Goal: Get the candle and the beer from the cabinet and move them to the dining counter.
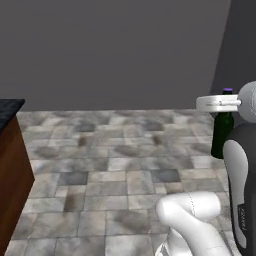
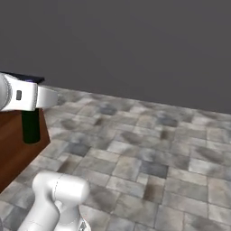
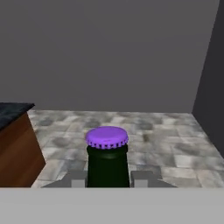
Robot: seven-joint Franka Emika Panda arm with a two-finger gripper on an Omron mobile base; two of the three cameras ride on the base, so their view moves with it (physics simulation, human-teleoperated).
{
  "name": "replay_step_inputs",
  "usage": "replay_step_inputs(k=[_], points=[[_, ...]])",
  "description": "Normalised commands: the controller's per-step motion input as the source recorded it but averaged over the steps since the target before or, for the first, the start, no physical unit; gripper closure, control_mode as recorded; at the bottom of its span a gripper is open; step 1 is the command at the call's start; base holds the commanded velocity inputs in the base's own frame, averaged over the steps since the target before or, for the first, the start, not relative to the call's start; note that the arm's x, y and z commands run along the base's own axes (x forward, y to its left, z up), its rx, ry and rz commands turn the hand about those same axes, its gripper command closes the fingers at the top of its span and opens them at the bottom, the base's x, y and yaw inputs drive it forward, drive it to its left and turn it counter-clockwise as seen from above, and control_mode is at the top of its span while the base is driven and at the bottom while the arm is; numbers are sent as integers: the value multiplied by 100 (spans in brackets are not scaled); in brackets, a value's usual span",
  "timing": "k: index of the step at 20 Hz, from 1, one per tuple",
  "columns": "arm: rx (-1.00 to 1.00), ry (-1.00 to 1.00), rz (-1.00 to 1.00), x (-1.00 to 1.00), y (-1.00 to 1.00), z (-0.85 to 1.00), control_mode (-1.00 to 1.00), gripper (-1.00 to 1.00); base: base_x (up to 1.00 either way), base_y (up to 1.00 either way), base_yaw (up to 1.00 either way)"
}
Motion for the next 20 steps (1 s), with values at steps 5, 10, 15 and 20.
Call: replay_step_inputs(k=[5, 10, 15, 20], points=[[0, 0, 0, 0, 0, 0, 100, 100, 100, -59, 49], [0, 0, 0, 0, 0, 0, 100, 100, 92, -20, 72], [0, 0, 0, 0, 0, 0, 100, 100, 75, -19, 80], [0, 0, 0, 0, 0, 0, 100, 100, 63, -32, 77]])
